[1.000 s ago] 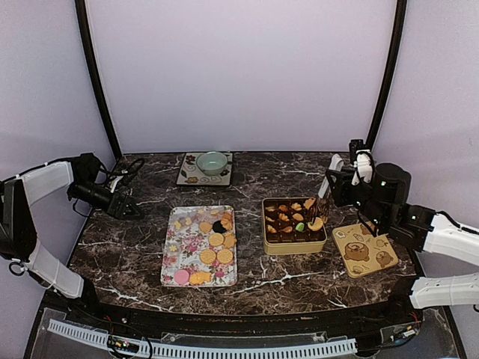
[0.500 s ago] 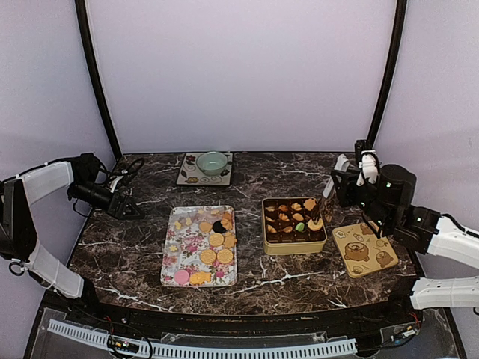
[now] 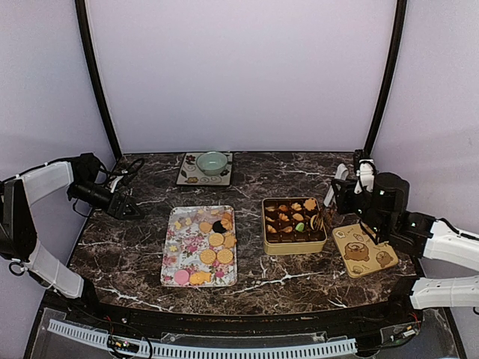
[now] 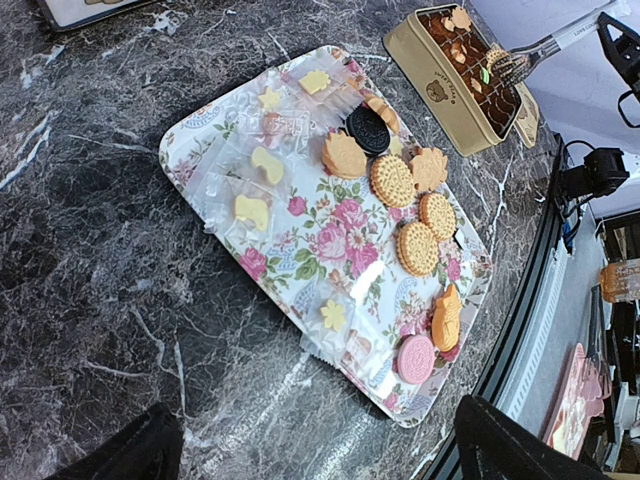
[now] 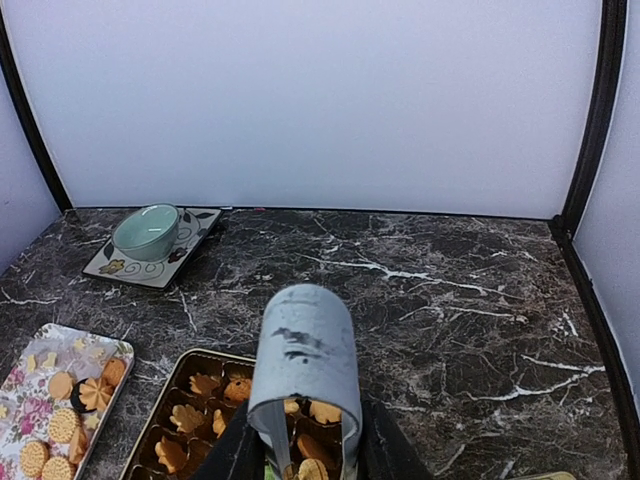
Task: Pack the cookies
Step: Adjust the fake cookies in the empty pocket of the box.
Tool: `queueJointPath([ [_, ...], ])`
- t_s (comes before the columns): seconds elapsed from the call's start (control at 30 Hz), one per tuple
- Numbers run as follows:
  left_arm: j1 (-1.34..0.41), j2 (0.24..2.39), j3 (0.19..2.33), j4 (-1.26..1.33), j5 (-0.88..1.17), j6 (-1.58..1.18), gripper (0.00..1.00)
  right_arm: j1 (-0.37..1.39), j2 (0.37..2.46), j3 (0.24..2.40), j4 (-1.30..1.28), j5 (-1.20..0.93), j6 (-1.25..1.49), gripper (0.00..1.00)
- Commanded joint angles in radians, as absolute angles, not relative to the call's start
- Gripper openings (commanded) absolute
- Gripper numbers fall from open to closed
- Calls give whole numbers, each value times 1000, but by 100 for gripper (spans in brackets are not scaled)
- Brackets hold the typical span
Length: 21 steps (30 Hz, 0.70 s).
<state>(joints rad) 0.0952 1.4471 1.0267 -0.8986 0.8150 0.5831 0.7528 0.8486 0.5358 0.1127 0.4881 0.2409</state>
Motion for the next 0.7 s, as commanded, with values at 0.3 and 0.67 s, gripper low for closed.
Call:
queueJointPath([
  [0.3, 93, 1431, 1040, -923, 833, 597, 98, 749, 845, 610, 151, 423, 185, 26],
  [0.67, 93, 1437, 1039, -922, 834, 597, 98, 749, 896, 643, 145, 329, 133, 17],
])
